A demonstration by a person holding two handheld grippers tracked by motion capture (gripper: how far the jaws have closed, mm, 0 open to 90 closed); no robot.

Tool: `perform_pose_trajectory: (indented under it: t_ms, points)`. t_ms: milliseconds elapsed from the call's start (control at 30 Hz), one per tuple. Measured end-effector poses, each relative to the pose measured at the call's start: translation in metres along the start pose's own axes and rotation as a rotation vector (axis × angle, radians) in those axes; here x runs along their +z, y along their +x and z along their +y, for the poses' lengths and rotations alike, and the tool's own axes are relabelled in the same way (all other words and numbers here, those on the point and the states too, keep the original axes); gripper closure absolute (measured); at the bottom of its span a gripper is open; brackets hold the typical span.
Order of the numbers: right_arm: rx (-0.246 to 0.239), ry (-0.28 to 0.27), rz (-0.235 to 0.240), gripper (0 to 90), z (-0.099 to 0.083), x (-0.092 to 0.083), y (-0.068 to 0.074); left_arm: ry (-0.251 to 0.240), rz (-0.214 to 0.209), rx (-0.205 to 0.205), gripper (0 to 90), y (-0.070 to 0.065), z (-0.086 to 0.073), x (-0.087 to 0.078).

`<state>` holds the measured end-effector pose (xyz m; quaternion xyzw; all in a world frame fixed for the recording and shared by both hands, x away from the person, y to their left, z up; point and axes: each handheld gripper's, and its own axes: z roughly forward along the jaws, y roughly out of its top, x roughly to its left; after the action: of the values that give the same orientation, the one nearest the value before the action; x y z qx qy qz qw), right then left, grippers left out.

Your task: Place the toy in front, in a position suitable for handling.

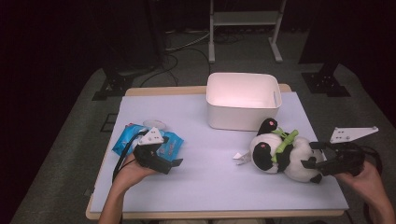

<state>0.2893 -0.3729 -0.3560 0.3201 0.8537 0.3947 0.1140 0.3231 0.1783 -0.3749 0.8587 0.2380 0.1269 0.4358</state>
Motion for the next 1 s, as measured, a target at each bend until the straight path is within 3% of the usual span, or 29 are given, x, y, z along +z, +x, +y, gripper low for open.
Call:
perform_pose_trajectory:
  t_ms: [167, 367, 767, 1000]
  points:
    - [-0.001, -0.002, -0.007, 17.6, 0.005, -0.002, -0.002, -0.008, 0.004, -0.003, 3.8, -0.001, 0.001, -0.002]
    - [-0.015, -0.009, 0.024, 16.9, 0.014, -0.002, -0.003, -0.009, 0.001, 0.005, 3.9, 0.0, 0.0, -0.002]
    - [-0.044, 0.038, 0.068, 14.6, 0.036, 0.004, -0.007, -0.008, -0.015, 0.017, 4.4, 0.0, -0.002, -0.005]
    - [-0.073, 0.106, 0.07, 14.6, 0.054, 0.011, -0.01, -0.014, -0.02, 0.021, 4.4, -0.001, 0.0, -0.007]
